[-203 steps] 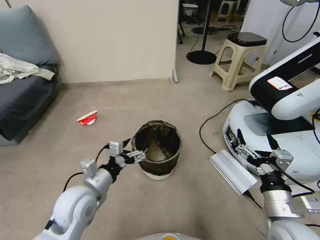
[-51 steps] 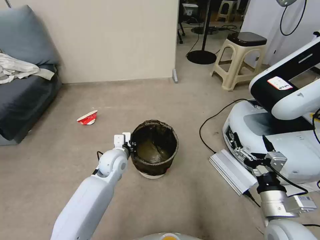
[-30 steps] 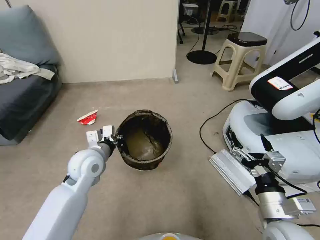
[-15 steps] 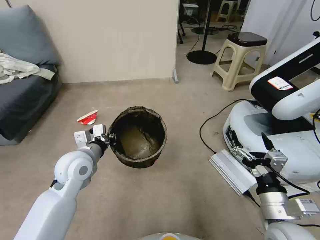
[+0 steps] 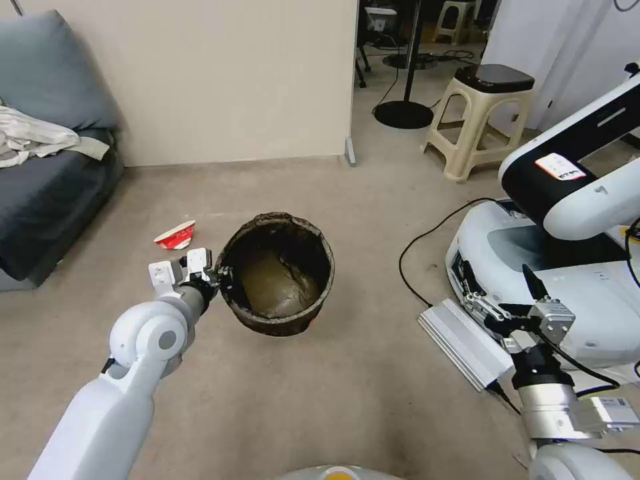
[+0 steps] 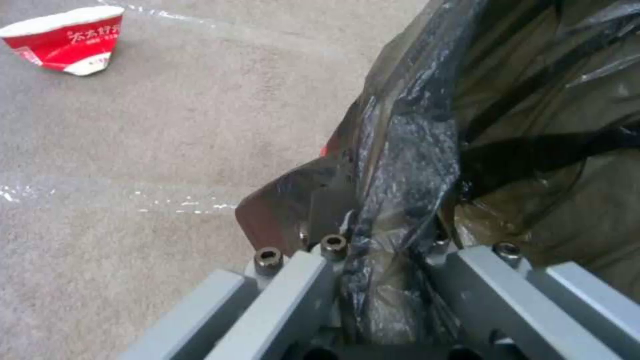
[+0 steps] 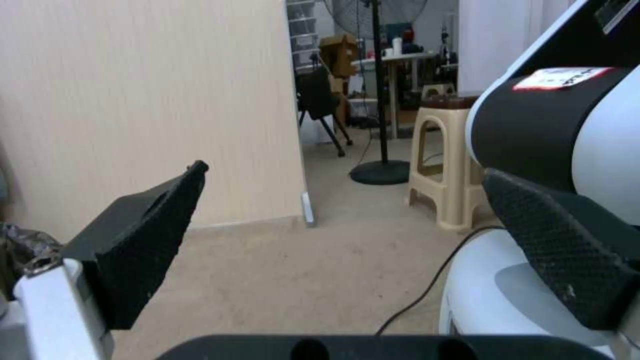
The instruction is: Pick up the trash can from the floor.
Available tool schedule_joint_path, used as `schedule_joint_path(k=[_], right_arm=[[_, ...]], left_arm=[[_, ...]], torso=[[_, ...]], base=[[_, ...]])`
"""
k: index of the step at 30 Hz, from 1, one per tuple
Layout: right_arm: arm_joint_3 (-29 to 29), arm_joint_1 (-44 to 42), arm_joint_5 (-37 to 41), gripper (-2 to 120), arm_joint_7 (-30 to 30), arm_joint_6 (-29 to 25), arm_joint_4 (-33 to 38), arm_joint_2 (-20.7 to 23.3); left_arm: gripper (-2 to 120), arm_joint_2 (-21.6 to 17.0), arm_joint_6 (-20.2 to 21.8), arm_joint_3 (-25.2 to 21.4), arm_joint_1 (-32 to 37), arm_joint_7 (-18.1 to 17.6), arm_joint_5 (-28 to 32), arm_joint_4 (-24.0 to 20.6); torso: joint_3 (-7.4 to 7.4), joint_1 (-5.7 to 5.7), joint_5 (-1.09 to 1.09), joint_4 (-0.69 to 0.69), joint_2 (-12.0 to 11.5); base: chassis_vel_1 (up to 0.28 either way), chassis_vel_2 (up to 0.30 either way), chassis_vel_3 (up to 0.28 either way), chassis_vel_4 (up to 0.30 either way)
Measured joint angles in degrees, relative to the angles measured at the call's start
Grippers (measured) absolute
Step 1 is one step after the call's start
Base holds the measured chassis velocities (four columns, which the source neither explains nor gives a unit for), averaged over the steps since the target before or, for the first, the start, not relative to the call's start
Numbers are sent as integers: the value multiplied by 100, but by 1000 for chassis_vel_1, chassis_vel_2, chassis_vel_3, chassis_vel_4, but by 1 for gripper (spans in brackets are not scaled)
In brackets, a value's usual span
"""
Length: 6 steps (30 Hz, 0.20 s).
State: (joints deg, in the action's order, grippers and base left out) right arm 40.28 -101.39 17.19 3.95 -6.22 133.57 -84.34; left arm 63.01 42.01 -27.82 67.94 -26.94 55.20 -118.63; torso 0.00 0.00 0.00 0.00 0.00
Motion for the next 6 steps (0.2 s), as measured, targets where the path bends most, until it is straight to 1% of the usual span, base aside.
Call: schedule_joint_path(k=[6], right_arm=[[-1, 6, 0, 100, 22, 16, 27, -5]], left_arm=[[2, -5, -1, 18, -14, 2, 6, 11]], torso=[[0, 0, 0, 0, 0]], base=[[0, 0, 0, 0]])
